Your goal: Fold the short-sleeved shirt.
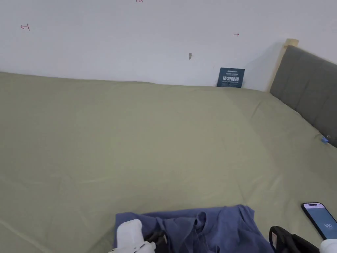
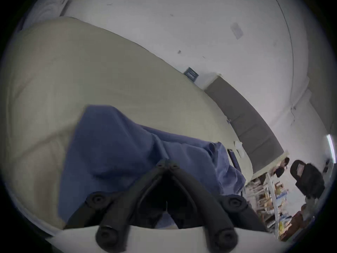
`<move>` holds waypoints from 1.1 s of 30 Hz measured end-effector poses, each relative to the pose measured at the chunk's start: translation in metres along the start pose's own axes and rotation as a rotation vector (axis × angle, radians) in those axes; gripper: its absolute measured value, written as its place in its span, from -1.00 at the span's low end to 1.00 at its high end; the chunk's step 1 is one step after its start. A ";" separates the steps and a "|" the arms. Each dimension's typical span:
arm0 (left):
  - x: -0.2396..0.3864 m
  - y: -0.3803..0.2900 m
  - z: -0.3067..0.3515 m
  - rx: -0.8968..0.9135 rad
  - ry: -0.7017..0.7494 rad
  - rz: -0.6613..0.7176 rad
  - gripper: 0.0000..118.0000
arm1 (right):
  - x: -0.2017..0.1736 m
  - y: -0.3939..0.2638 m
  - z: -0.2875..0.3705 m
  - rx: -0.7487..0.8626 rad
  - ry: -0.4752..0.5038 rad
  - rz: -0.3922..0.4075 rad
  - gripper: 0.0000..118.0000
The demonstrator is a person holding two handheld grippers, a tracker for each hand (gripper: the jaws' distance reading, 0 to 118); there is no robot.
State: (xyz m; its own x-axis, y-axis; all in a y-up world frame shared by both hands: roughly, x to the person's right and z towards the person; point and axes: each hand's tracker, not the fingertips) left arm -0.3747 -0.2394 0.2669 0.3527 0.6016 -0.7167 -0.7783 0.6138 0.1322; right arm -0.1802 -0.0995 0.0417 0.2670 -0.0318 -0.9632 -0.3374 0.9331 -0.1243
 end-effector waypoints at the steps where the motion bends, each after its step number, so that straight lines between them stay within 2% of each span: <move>1: 0.008 -0.005 -0.007 -0.020 -0.001 -0.014 -1.00 | 0.000 0.001 0.001 -0.002 0.002 0.000 -1.00; 7: 0.030 -0.037 -0.043 -0.073 -0.040 0.044 -1.00 | -0.004 0.012 0.016 0.019 0.011 0.024 -1.00; 13: 0.041 -0.040 -0.036 -0.024 -0.091 0.099 -1.00 | -0.012 0.018 0.018 0.032 0.037 0.044 -1.00; 15: 0.035 -0.043 -0.036 -0.026 -0.161 0.189 -1.00 | -0.016 0.017 0.016 0.030 0.045 0.050 -1.00; 17: 0.031 -0.042 -0.038 -0.089 -0.168 0.214 -1.00 | -0.019 0.015 0.013 0.020 0.055 0.049 -1.00; 19: 0.021 -0.031 -0.024 -0.102 -0.180 0.206 -1.00 | -0.022 0.013 0.010 0.013 0.057 0.051 -1.00; 21: 0.007 -0.009 0.007 -0.026 -0.221 0.180 -0.98 | -0.023 0.012 0.007 0.007 0.069 0.049 -1.00; 23: -0.020 0.020 0.035 0.010 -0.199 0.120 -0.79 | -0.026 0.011 0.003 0.002 0.075 0.048 -1.00; 25: -0.050 0.045 0.054 -0.080 -0.156 0.083 -0.72 | -0.028 0.010 -0.001 -0.002 0.084 0.047 -1.00; 26: -0.068 0.057 0.061 -0.154 -0.161 0.072 -0.43 | -0.029 0.010 -0.002 -0.003 0.091 0.051 -1.00; 27: -0.081 0.061 0.067 -0.195 -0.137 0.093 -0.01 | -0.030 0.009 -0.004 -0.005 0.095 0.059 -1.00; 28: -0.090 0.062 0.068 -0.224 -0.126 0.107 0.24 | -0.030 0.009 -0.004 -0.004 0.099 0.066 -1.00; 29: -0.098 0.061 0.068 -0.245 -0.112 0.128 0.32 | -0.031 0.010 -0.005 0.001 0.100 0.073 -1.00; 33: -0.118 0.044 0.050 -0.285 -0.093 0.263 0.31 | -0.031 0.013 -0.003 0.006 0.104 0.075 -1.00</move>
State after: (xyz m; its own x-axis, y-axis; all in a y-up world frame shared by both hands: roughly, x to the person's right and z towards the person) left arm -0.4243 -0.2575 0.3917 0.1571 0.7709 -0.6173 -0.9568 0.2736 0.0982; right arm -0.1957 -0.0874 0.0687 0.1457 0.0016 -0.9893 -0.3479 0.9362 -0.0497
